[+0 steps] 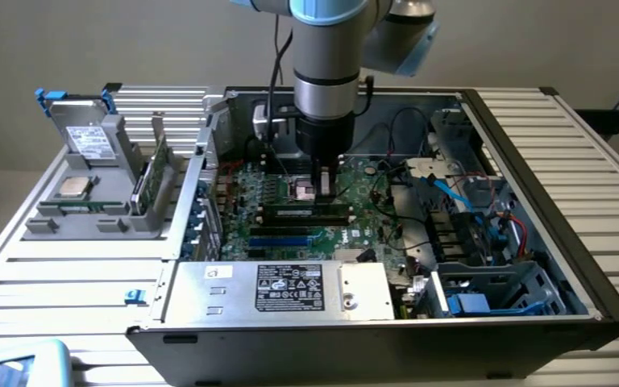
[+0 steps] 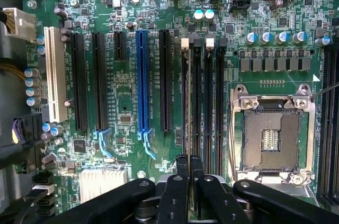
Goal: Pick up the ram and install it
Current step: 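Insert the ram into the slot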
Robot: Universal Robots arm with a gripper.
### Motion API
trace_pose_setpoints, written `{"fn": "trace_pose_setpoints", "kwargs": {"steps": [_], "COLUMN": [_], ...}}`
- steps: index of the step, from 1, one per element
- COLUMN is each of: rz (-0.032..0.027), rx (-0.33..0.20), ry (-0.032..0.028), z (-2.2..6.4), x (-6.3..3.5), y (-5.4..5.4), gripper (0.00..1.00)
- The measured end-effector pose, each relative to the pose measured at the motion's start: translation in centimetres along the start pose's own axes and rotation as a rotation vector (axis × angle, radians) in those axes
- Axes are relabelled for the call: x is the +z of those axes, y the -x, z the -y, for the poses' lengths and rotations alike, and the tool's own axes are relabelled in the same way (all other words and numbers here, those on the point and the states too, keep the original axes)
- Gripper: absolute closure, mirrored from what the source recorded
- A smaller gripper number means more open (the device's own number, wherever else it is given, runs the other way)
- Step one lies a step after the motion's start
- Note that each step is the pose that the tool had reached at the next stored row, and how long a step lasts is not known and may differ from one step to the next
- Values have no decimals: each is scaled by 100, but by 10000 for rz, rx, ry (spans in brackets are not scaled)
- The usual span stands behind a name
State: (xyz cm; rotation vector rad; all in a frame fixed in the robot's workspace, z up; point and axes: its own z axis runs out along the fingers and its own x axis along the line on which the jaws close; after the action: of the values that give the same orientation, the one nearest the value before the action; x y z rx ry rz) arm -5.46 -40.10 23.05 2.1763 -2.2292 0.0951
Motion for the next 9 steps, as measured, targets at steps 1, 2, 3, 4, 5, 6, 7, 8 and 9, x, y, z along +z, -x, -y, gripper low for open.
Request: {"fn": "trace_pose_setpoints", "kwargs": {"steps": [1,2,3,4,5,6,7,8,9], "rz": [0,0,1,0,0,0,0,0,2], "rx": [-1,1,1,0,1,1,0,0,1], "ry": [-1,0,-1,0,-1,-1,-2,-6,-9], "z": [-1,-6,-14,-19,-19,-19,-19,-19,-19], "x": [3,5,7,7,7,7,7,8,8], "y": [2,2,2,2,2,2,2,2,-2], "gripper": [87,87,87,87,87,87,87,87,87]}}
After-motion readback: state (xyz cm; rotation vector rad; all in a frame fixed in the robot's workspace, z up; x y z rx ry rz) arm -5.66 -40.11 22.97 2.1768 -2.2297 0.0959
